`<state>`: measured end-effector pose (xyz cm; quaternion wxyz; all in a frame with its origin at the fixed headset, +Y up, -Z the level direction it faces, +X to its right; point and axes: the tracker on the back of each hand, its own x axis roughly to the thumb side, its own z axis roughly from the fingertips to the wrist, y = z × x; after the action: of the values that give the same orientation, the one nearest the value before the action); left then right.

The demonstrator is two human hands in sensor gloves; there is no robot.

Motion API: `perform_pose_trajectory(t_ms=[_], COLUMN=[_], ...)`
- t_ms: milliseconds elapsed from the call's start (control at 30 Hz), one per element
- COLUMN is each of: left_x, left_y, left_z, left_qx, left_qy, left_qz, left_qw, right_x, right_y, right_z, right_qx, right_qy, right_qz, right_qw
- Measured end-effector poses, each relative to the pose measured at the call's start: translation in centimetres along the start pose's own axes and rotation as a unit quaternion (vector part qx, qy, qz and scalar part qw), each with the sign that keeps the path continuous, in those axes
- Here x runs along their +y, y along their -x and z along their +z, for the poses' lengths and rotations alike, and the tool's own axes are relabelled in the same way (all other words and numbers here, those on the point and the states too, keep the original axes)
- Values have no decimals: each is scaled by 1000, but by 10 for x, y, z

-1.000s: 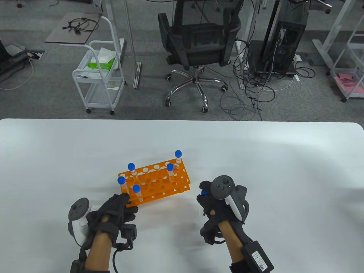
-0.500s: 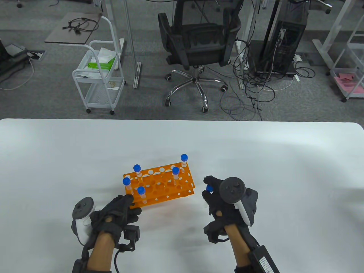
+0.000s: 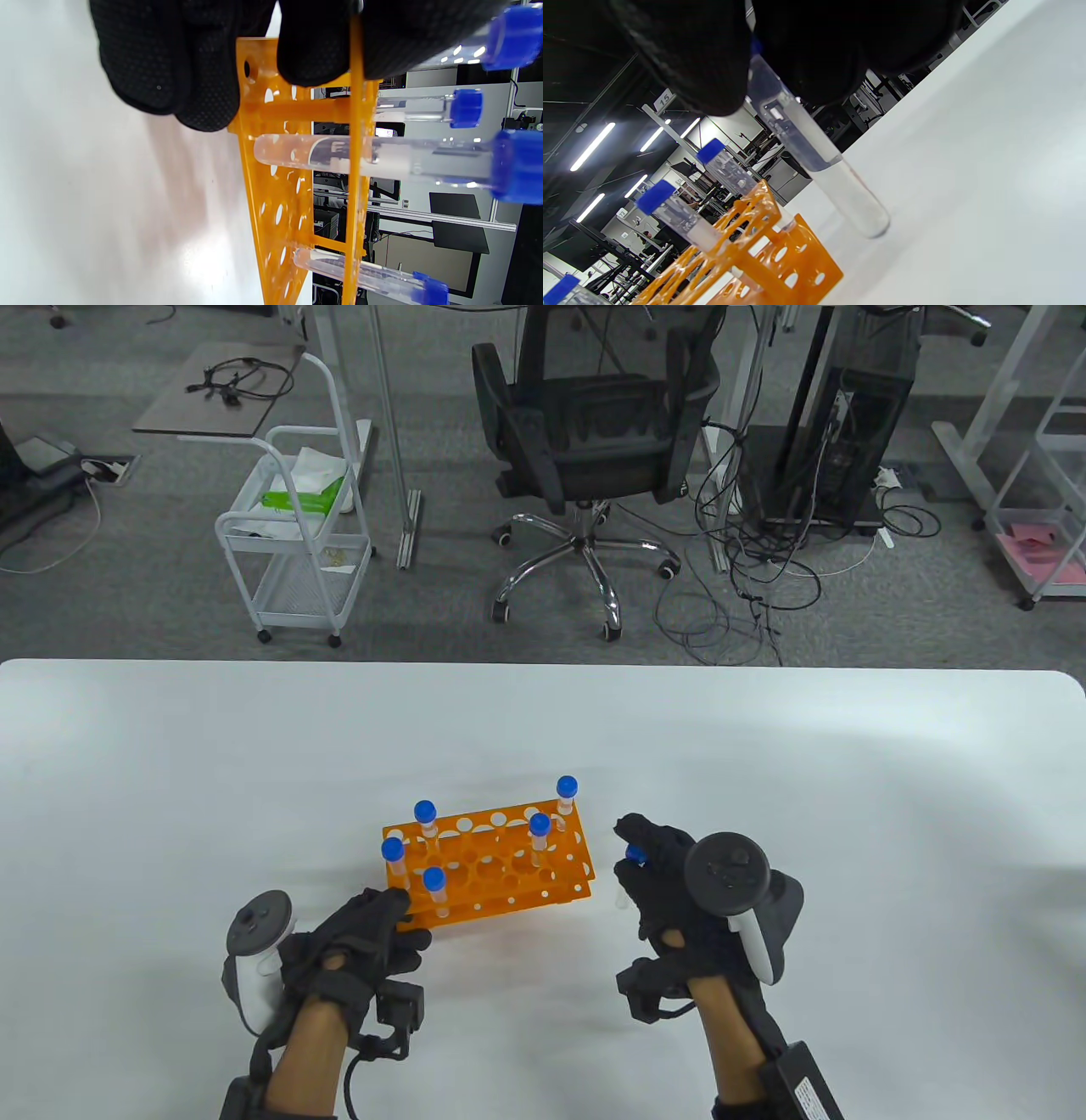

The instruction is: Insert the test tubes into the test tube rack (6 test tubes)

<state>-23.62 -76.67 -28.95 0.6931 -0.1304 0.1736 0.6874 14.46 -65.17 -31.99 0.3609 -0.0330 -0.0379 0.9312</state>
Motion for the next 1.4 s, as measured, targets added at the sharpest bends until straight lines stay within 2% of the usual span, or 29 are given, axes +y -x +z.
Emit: perform_pose_trajectory(t_ms=[233, 567, 1033, 1400], left_x=[-6, -9, -11, -13], left_y=[-1, -1, -3, -2], left_z=[1, 1, 2, 2], left_qx=[-3, -1, -3, -2], left_qy=[10, 16, 23, 26], left_qz=[-11, -19, -24, -25], left_qw=[1000, 1000, 999, 999], right_x=[-9, -16, -2, 20], right_y=[-5, -16, -17, -8], right_z=[5, 14, 14, 6], right_qx=[-24, -55, -60, -53], right_qy=[-5, 10, 16, -28], right_qz=[-43, -60, -1, 43], right_qw=[999, 997, 998, 997])
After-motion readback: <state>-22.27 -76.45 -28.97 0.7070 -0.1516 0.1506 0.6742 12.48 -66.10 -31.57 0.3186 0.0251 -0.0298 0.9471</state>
